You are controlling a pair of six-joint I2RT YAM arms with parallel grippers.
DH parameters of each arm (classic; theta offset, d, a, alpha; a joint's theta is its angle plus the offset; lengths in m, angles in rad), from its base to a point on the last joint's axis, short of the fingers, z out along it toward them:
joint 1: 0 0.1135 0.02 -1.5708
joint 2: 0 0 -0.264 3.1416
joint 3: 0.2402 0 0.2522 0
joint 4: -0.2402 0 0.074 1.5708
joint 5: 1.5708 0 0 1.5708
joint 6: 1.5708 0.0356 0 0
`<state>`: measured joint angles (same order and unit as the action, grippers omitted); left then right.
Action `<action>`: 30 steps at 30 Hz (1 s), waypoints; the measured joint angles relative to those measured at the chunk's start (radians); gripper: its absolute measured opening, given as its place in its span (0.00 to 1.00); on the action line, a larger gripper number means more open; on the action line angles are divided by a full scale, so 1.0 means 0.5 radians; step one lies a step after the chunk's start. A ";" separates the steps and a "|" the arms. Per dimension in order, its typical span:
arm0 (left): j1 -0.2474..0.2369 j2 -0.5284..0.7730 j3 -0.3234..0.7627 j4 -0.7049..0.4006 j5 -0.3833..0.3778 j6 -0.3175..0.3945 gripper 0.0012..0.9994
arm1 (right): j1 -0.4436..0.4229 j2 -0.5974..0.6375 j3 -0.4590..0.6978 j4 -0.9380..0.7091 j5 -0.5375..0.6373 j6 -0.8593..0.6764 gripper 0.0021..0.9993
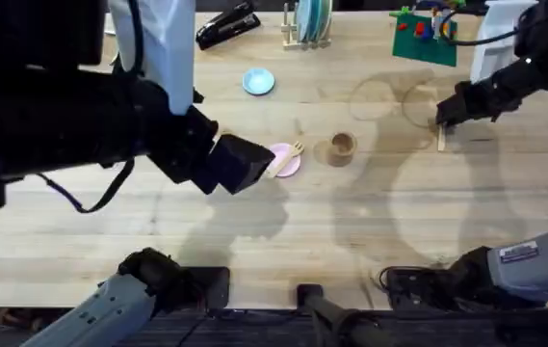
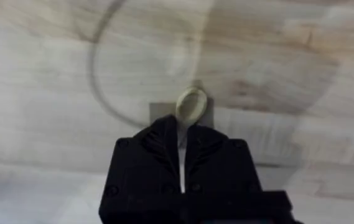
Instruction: Pick up a utensil and set it on the pink plate, then put the other utensil in the container.
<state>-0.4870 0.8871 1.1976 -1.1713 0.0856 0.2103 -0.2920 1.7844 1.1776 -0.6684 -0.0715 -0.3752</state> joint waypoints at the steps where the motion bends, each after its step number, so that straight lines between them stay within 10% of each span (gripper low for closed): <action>1: 0.000 0.000 0.000 0.000 -0.001 0.000 0.99 | 0.000 -0.018 -0.010 -0.017 0.000 0.000 0.03; 14: -0.001 0.000 0.000 0.000 -0.001 0.000 0.99 | 0.000 -0.699 -0.035 -0.130 -0.058 -0.003 0.03; 30: 0.000 0.000 0.000 0.000 0.000 0.000 0.99 | -0.025 -1.147 -0.035 -0.284 -0.825 -0.403 0.03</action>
<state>-0.4870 0.8871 1.1976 -1.1713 0.0855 0.2104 -0.3047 1.2107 1.1599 -0.8104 -0.4839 -0.5768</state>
